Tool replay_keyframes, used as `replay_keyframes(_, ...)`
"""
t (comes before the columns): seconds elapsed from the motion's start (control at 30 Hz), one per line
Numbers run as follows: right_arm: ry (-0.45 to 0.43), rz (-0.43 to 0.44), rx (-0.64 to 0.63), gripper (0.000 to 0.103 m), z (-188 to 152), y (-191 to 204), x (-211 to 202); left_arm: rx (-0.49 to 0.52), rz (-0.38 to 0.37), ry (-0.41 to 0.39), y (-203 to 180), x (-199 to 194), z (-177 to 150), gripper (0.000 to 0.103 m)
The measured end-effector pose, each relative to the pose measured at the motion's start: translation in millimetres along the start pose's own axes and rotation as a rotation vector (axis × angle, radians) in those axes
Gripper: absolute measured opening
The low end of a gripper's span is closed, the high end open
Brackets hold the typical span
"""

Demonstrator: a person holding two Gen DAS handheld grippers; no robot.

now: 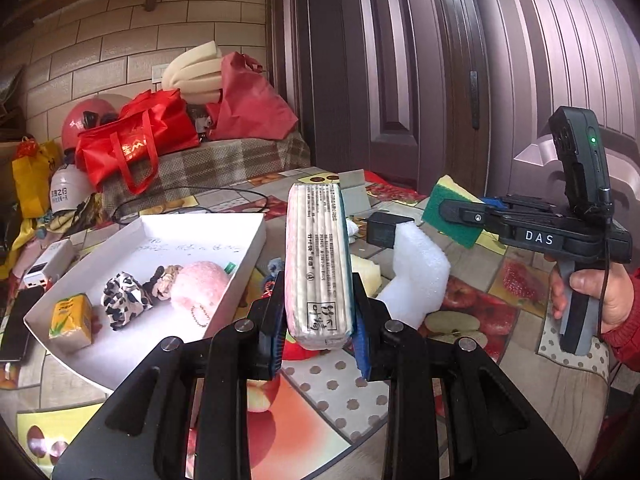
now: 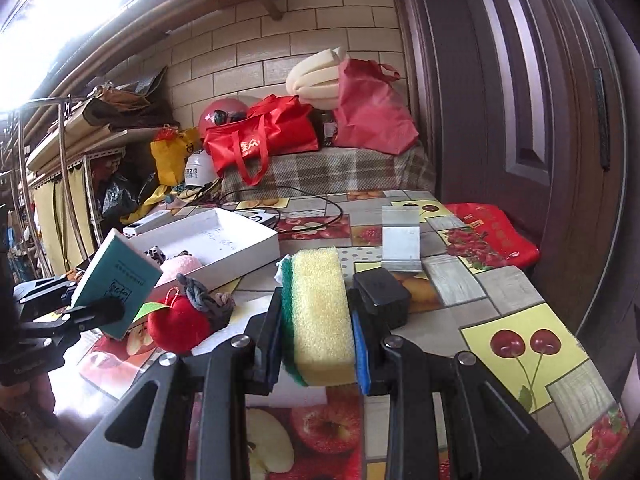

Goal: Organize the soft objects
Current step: 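Carry the white pack into the white box and release while the right tool drops the sponge there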

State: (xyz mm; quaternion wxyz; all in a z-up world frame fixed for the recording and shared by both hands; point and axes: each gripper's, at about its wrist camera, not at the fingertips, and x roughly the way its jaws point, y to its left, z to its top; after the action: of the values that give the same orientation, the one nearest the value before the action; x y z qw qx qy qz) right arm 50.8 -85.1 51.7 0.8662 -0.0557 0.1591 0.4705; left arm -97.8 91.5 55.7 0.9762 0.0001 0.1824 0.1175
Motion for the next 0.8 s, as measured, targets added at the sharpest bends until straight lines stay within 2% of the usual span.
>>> replay_keyframes(0.3,0.003,0.084,-0.058,0.028,-1,35,12,-0.030,0.093,-0.024,28,-8,-6,0.026)
replay_keyframes(0.5,0.021,0.148,-0.126,0.028,-2,64,23,-0.077,0.199,-0.040,59,-17,-12,0.026)
replay_keyframes(0.8,0.025,0.255,-0.240,0.028,-3,120,37,-0.171,0.357,-0.022,114,-20,-20,0.027)
